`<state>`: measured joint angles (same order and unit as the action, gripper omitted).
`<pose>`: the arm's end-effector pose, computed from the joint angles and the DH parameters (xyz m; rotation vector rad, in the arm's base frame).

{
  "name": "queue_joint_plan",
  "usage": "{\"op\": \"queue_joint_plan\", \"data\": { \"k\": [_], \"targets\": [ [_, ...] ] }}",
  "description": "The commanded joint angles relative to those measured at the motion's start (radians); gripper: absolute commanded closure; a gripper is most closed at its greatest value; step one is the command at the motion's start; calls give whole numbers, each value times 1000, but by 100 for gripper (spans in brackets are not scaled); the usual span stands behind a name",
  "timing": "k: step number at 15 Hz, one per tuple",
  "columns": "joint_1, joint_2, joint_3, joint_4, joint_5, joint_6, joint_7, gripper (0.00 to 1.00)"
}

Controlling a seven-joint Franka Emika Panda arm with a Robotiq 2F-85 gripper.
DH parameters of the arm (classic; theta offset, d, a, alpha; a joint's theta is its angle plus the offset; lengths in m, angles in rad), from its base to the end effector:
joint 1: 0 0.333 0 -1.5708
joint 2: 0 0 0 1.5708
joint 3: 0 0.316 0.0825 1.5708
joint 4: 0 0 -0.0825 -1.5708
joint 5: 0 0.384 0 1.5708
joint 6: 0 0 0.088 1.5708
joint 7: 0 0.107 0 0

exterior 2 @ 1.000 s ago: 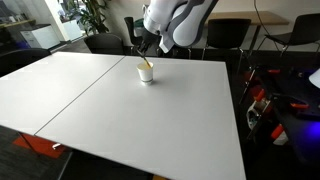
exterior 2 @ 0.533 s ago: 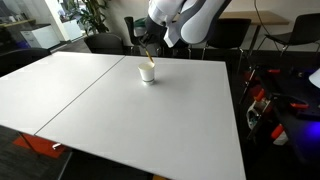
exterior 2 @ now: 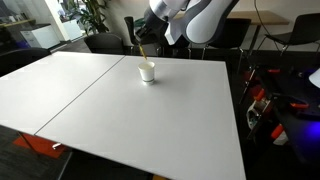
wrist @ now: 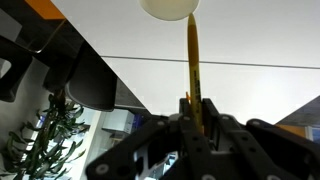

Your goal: Put the pen on the table

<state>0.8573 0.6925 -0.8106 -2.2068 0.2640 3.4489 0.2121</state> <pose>0.5963 0.0283 0.2510 2.6069 -0.1737 1.1744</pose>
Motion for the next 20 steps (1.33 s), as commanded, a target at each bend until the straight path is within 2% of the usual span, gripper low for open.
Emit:
{"op": "queue_joint_plan", "data": {
  "k": [1, 4, 5, 8, 10, 12, 13, 15, 16, 20],
  "targets": [
    [-85, -161, 107, -21, -39, 12, -124, 96],
    [-279, -291, 326, -42, -154, -11, -182, 96],
    [-343, -314, 382, -42, -260, -44, -118, 96],
    [-575, -365, 627, -28, -436, -175, -62, 96],
    [-712, -362, 791, -9, -465, -275, -59, 96],
    [-864, -324, 956, 45, -399, -392, -145, 96],
    [-903, -305, 995, 68, -375, -443, -174, 96],
    [-935, -280, 1017, 115, -355, -545, -208, 96],
    [-912, -268, 989, 146, -313, -593, -246, 96],
    [-896, -223, 952, 240, -291, -742, -294, 96]
  ]
}}
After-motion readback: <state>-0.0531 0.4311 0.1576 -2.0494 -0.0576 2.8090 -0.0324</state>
